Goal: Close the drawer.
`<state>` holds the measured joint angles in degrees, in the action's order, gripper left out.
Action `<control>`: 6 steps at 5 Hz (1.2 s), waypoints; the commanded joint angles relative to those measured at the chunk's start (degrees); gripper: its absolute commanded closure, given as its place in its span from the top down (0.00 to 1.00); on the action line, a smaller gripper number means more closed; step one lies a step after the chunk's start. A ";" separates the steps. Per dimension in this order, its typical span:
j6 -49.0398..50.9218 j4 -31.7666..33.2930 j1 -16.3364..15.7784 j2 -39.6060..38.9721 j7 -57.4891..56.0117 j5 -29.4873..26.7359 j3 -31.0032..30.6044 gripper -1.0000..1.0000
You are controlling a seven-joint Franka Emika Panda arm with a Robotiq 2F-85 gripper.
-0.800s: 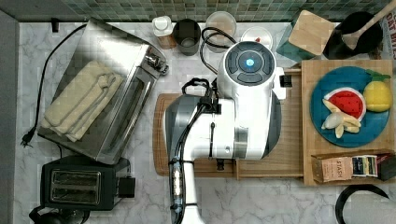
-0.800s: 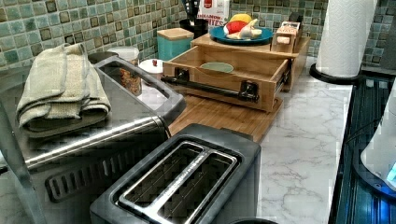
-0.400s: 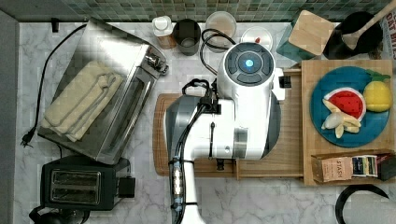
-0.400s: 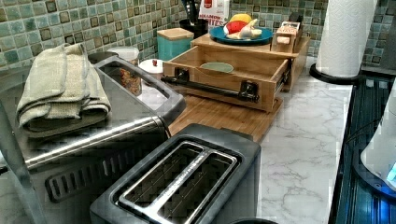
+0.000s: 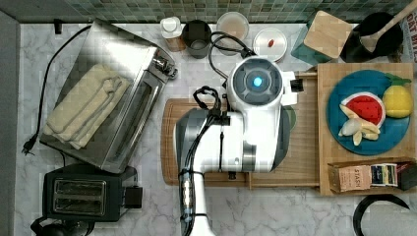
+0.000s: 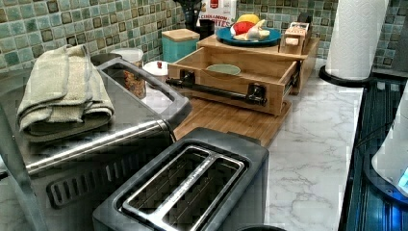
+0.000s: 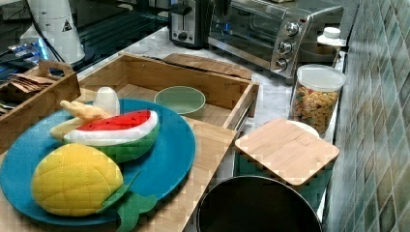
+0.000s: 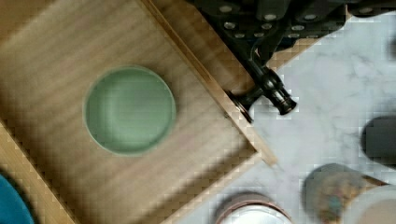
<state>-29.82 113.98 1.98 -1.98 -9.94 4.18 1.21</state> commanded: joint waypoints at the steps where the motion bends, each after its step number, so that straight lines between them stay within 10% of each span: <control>1: -5.62 10.32 -5.40 6.47 -9.97 0.64 -4.24 0.00; 6: -13.53 15.40 -9.16 -0.78 -16.55 13.04 -6.67 0.00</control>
<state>-45.38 130.48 -6.35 0.16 -26.14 13.96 -3.76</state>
